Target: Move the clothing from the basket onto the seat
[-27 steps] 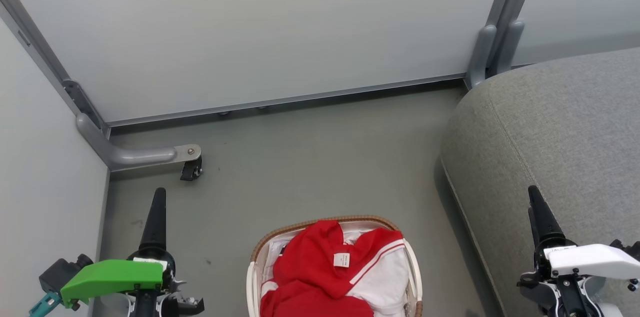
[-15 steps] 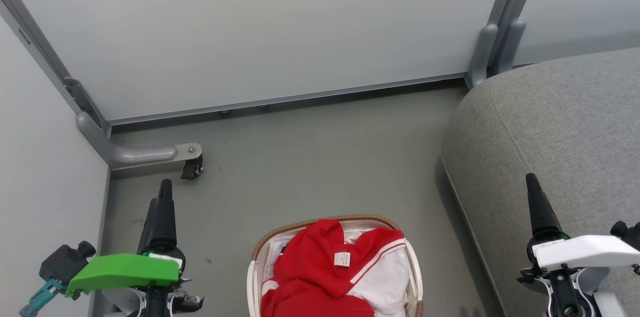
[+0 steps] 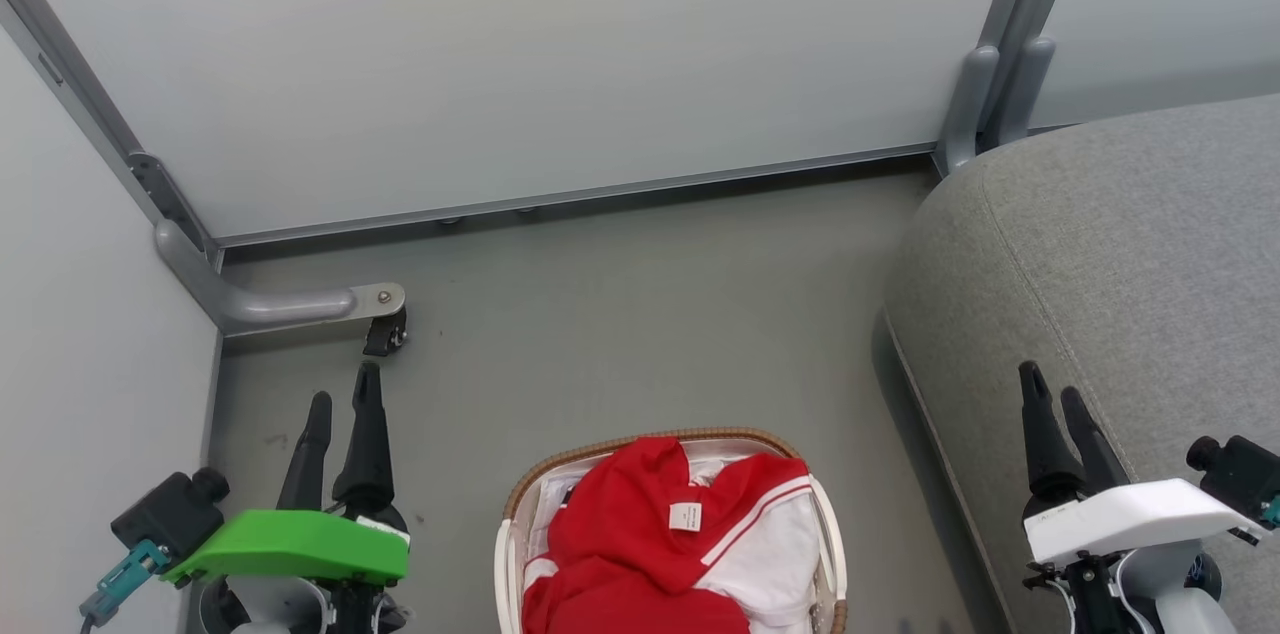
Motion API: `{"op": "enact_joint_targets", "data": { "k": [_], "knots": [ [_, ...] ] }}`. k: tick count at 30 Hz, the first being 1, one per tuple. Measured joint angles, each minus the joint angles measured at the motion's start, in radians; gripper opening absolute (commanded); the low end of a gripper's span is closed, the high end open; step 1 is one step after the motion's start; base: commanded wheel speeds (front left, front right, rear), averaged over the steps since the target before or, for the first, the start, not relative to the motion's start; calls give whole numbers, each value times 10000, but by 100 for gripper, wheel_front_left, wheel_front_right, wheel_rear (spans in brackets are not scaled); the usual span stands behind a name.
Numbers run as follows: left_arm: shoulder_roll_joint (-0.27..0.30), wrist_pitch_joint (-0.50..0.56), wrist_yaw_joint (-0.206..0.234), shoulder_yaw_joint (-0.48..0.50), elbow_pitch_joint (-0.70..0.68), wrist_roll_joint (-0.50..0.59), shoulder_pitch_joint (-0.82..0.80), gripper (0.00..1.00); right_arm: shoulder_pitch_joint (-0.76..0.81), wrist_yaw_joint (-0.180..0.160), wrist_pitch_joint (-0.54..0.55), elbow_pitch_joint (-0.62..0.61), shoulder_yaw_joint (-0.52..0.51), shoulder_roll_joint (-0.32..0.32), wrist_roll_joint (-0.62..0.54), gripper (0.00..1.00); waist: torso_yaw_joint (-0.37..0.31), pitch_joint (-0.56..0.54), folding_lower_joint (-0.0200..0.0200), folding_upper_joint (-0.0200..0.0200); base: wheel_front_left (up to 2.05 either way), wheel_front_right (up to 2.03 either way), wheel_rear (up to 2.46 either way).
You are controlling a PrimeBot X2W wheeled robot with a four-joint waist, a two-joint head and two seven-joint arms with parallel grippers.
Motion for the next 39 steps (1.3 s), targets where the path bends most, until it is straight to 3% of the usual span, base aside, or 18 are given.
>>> {"op": "enact_joint_targets", "data": {
  "k": [11, 39],
  "knots": [
    [6, -326, 98, -100, 437, 1693, 254, 100, 9, 0, -318, 81, 113, -12, -1695, 100, 18, 10, 0, 0, 0, 0, 0],
    [25, -978, 311, -472, 1135, 4153, 451, 100, 228, 2, -1003, 52, 451, -54, -4700, 100, 96, 37, 0, 0, 0, 0, 0]
  ]
}}
